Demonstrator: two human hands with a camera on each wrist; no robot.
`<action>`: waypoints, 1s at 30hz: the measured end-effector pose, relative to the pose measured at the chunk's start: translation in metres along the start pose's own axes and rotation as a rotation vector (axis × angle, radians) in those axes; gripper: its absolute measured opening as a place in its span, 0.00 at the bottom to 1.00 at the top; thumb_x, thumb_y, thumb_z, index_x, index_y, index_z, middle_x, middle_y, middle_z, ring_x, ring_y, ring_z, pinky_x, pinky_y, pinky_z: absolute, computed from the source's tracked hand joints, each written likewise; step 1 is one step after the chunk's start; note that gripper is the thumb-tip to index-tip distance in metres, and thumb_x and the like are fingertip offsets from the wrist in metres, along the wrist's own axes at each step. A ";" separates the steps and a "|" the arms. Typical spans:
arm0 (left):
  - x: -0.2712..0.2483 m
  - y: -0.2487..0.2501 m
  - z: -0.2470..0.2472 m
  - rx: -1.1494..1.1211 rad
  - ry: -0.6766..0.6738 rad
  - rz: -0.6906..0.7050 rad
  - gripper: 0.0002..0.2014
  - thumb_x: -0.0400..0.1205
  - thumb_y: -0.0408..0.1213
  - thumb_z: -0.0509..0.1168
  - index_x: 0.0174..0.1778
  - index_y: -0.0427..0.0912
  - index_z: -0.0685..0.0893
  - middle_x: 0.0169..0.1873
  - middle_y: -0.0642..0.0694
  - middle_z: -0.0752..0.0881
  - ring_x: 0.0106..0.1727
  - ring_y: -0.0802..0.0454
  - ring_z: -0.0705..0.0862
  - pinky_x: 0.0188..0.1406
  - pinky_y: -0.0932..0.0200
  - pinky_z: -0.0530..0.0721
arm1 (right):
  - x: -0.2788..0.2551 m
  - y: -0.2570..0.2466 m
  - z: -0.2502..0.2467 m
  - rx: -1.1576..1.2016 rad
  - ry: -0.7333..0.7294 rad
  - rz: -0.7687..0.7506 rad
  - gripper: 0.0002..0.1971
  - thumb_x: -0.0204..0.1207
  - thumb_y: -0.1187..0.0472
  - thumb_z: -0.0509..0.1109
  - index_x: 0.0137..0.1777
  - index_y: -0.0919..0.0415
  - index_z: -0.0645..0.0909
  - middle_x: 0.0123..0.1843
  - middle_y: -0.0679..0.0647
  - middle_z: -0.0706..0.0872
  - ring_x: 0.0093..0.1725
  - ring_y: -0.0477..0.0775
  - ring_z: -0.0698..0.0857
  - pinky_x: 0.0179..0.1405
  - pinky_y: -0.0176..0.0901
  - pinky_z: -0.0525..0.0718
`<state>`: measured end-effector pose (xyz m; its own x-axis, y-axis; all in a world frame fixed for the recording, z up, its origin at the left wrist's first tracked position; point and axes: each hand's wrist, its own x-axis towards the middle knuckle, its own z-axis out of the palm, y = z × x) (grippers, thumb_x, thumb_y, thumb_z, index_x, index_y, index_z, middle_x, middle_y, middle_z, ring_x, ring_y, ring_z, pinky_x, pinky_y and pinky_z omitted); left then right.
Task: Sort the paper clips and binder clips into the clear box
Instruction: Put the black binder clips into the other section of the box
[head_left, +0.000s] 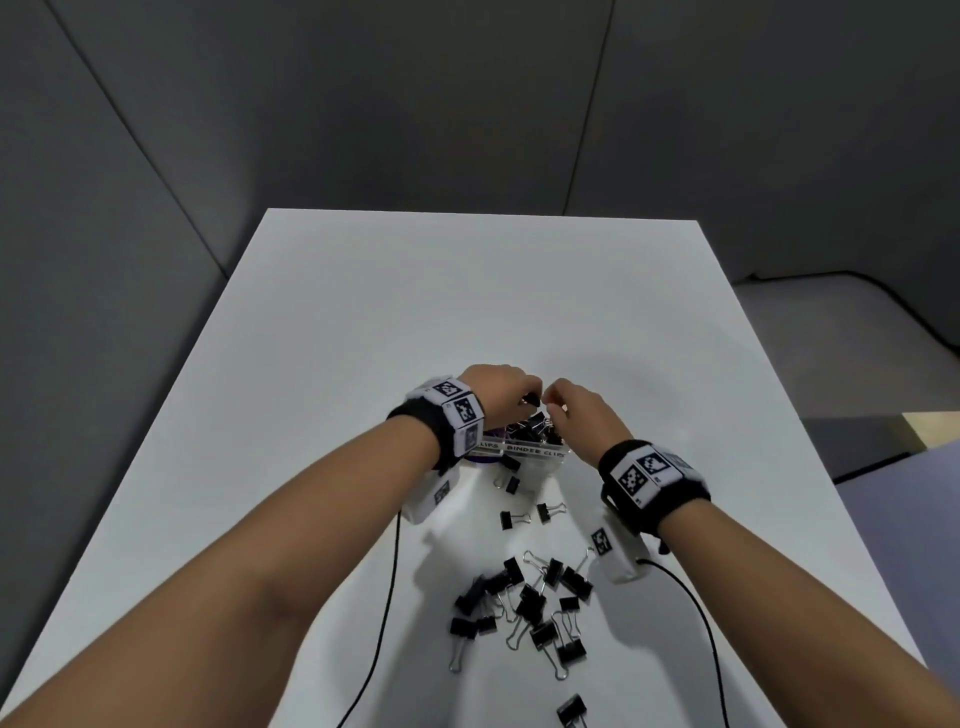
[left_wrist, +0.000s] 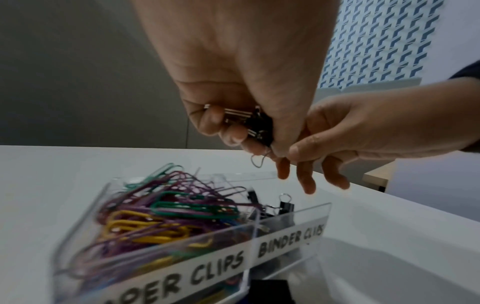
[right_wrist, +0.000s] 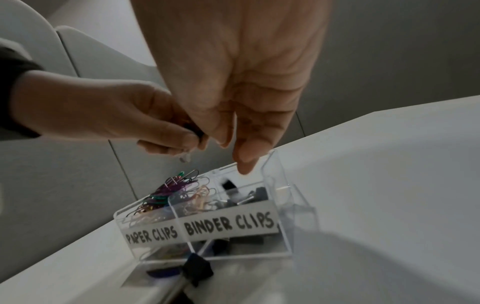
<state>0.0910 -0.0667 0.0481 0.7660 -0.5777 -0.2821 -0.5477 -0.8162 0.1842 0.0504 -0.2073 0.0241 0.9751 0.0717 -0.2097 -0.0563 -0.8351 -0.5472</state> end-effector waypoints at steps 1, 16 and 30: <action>0.004 0.005 0.001 0.001 -0.004 0.021 0.14 0.84 0.42 0.57 0.63 0.45 0.79 0.59 0.44 0.84 0.59 0.45 0.83 0.50 0.54 0.79 | -0.004 0.003 0.001 -0.013 0.013 -0.001 0.10 0.82 0.64 0.56 0.57 0.65 0.77 0.53 0.62 0.85 0.50 0.62 0.82 0.44 0.46 0.75; -0.012 0.021 0.031 0.165 0.018 0.267 0.13 0.85 0.38 0.55 0.58 0.37 0.82 0.58 0.41 0.82 0.59 0.41 0.82 0.46 0.50 0.79 | -0.061 0.046 0.040 -0.265 -0.225 -0.191 0.16 0.80 0.58 0.63 0.67 0.55 0.79 0.67 0.53 0.79 0.65 0.56 0.77 0.61 0.45 0.76; -0.044 0.001 0.093 0.215 -0.119 0.113 0.17 0.80 0.24 0.61 0.66 0.35 0.74 0.67 0.36 0.72 0.57 0.39 0.82 0.46 0.49 0.82 | -0.061 0.036 0.053 -0.381 -0.311 -0.168 0.01 0.77 0.64 0.61 0.45 0.60 0.71 0.49 0.58 0.78 0.45 0.56 0.75 0.41 0.42 0.71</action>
<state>0.0254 -0.0408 -0.0273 0.6576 -0.6491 -0.3825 -0.6963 -0.7174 0.0202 -0.0223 -0.2131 -0.0262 0.8508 0.3324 -0.4070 0.2345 -0.9333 -0.2720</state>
